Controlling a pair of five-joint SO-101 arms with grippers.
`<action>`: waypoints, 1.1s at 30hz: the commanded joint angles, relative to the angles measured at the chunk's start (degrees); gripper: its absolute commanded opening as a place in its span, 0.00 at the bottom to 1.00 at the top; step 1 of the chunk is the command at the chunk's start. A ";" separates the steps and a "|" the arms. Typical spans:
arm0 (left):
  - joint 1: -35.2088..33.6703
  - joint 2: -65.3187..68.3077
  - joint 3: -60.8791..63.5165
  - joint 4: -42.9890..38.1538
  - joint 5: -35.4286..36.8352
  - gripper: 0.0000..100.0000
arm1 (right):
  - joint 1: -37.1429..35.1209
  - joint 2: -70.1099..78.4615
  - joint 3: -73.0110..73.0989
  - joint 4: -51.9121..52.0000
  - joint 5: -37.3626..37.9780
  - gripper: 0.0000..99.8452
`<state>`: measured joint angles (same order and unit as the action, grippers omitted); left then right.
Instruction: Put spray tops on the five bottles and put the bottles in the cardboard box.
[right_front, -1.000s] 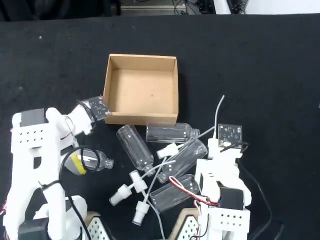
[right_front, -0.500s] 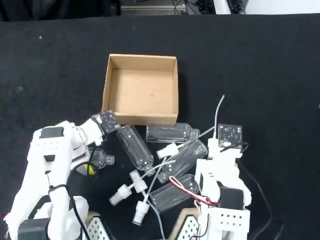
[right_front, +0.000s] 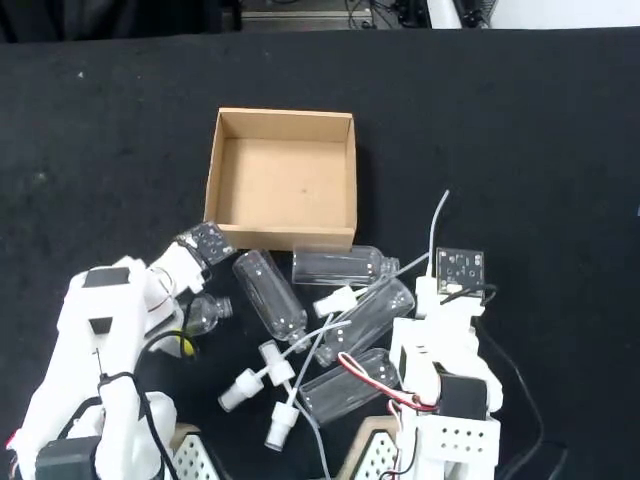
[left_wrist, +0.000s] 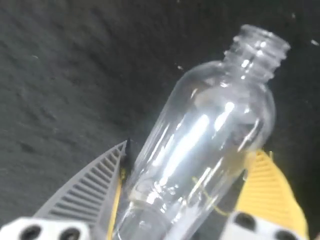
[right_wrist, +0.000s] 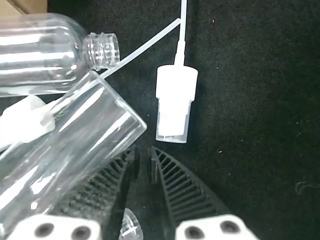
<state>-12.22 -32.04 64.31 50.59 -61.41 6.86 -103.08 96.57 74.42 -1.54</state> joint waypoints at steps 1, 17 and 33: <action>-1.36 -0.70 -1.89 4.57 0.44 0.26 | 1.05 -5.49 -0.13 0.35 -0.18 0.01; -15.60 -0.70 -7.69 13.89 -2.81 0.25 | 0.88 -5.49 -0.13 0.35 -0.18 0.01; 3.74 0.35 -15.69 16.35 7.74 0.26 | 1.05 -5.49 -0.13 0.35 -0.26 0.01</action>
<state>-11.08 -32.04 51.74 70.37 -59.74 6.86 -103.08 96.57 74.42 -1.54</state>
